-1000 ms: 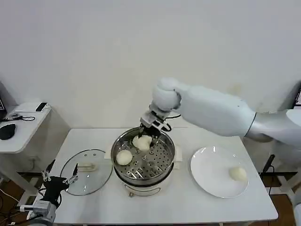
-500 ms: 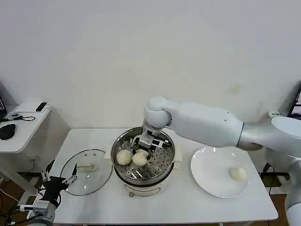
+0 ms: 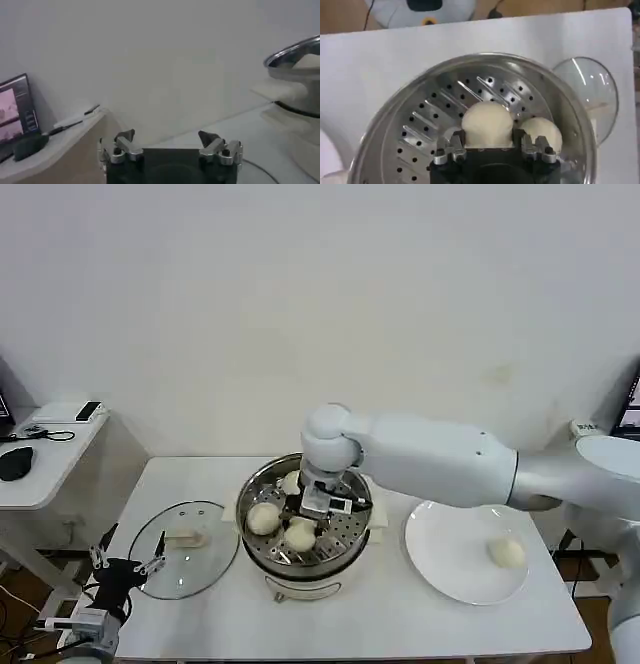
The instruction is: Take steamed baozi put them in steamer then cover it.
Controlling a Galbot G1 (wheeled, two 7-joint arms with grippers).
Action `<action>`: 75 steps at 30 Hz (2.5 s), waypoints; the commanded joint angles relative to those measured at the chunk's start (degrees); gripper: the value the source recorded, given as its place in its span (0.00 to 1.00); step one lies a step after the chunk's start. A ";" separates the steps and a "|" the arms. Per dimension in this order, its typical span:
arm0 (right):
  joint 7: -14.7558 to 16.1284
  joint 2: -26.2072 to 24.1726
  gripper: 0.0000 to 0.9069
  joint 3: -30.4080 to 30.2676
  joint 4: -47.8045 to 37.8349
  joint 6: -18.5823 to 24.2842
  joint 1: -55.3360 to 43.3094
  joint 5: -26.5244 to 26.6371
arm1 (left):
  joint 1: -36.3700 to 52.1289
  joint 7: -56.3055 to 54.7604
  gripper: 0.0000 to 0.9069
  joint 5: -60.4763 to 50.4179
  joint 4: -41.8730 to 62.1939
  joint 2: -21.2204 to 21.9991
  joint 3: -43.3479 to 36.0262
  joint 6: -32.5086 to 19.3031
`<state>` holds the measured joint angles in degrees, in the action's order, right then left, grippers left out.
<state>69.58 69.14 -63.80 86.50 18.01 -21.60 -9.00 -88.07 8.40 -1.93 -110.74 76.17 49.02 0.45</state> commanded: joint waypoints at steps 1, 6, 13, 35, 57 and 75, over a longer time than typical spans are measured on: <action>0.56 -0.22 0.68 -0.52 3.15 1.22 0.14 -0.74 | 0.05 0.02 1.00 -0.02 0.14 0.03 -0.03 0.00; 1.42 -0.16 0.68 -0.67 3.70 1.51 0.00 -0.76 | -0.01 0.03 1.00 0.01 0.06 0.07 -0.07 -0.02; 1.82 -0.12 0.68 -1.15 4.13 1.59 -0.14 -0.91 | -0.17 -0.02 1.00 0.01 -0.06 0.18 -0.12 -0.05; 0.75 -1.17 1.00 0.71 3.05 -0.01 -1.15 -2.08 | -0.26 0.03 1.00 0.06 -0.14 0.30 -0.24 -0.05; 0.74 -29.49 1.00 2.53 0.47 -39.89 -10.40 22.64 | -0.20 2.01 1.00 4.07 -1.73 -0.75 -2.01 1.68; 2.10 -38.16 1.00 14.11 -4.53 -44.50 11.54 6.34 | -1.42 2.41 1.00 4.86 -2.14 -1.80 -2.45 2.12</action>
<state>71.38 36.06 -55.36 84.26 -22.36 -20.71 4.74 -89.44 10.76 2.35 -112.94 74.37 46.61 2.42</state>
